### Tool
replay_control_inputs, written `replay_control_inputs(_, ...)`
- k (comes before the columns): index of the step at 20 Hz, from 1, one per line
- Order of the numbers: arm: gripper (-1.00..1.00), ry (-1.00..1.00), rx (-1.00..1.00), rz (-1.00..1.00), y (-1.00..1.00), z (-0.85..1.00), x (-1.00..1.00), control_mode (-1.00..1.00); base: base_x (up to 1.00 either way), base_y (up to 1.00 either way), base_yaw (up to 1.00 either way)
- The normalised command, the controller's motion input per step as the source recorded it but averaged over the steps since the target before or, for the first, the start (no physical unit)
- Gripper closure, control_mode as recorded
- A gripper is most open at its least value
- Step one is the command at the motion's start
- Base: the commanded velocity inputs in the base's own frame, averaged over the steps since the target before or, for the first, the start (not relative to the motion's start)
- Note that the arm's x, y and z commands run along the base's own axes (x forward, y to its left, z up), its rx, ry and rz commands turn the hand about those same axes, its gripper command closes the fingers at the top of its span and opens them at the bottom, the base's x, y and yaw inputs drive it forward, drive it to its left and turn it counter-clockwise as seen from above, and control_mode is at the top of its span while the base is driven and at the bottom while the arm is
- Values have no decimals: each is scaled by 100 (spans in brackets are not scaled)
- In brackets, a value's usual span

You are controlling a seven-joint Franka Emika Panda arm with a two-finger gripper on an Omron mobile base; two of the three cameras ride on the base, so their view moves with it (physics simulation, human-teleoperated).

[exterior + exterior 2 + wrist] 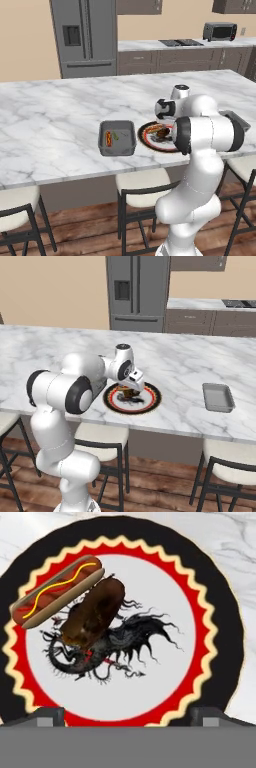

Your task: Place one cooked food and one vegetable from the large plate to each tupperware container.

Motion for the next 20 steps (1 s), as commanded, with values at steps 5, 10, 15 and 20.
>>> replay_control_inputs(5, -100, 0, 8, 0, -1, -37, 28, -100, 0, 0, 0)
replay_control_inputs(10, -100, 0, 5, 0, 0, -33, 46, -100, 0, 0, 0)
replay_control_inputs(15, -100, 0, 1, 0, 0, -33, 44, -100, 0, 0, 0)
replay_control_inputs(20, -100, 0, 2, 0, 0, -35, 37, -100, 0, 0, 0)
